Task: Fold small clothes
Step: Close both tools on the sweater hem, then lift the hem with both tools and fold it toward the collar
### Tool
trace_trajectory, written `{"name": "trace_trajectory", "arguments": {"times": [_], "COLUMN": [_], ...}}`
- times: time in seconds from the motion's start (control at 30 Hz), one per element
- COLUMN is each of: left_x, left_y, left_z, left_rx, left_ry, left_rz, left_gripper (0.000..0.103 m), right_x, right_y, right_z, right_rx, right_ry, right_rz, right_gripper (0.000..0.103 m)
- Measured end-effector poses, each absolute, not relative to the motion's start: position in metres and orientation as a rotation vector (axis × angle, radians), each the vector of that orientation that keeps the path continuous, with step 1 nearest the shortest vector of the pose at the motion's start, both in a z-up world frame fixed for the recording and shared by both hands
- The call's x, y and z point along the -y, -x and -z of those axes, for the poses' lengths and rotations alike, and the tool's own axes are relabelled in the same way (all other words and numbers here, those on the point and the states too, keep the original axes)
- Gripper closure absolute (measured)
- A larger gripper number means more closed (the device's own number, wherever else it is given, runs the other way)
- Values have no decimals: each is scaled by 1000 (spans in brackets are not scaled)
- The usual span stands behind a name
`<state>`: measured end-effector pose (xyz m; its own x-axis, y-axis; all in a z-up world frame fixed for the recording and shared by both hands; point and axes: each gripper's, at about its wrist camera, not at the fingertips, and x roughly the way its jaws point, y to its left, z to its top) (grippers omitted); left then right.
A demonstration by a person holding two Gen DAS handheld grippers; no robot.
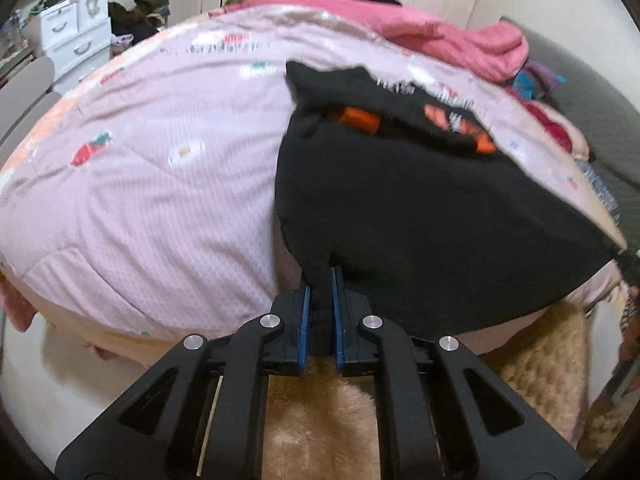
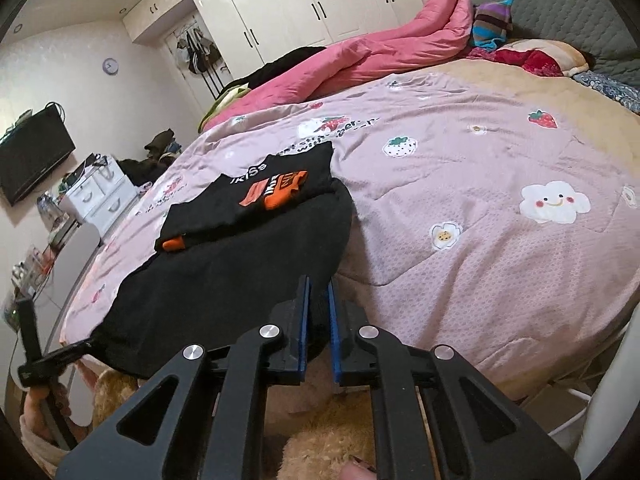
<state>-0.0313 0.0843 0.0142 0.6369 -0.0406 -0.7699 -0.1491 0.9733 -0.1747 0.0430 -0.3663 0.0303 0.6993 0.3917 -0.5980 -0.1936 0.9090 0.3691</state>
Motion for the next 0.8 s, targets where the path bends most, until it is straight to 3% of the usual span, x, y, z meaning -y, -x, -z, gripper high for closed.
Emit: {"name": "trace_trajectory", "arguments": {"times": [0.43,0.8], "left_x": [-90,-84], "left_y": [19,10], "left_z": [-51,-44], "left_rx": [-787,-796], "left_ry": [264,268], "left_rz": [-54,-40], "left_gripper": [100,100], "right_x": [372,367], "right_y": [-52,-64], "right_z": [-35,26], "right_rx": [-710,-906], "right_ry": [-296,-236], "right_rz": [-288,-282], "right_gripper": [95,92]}}
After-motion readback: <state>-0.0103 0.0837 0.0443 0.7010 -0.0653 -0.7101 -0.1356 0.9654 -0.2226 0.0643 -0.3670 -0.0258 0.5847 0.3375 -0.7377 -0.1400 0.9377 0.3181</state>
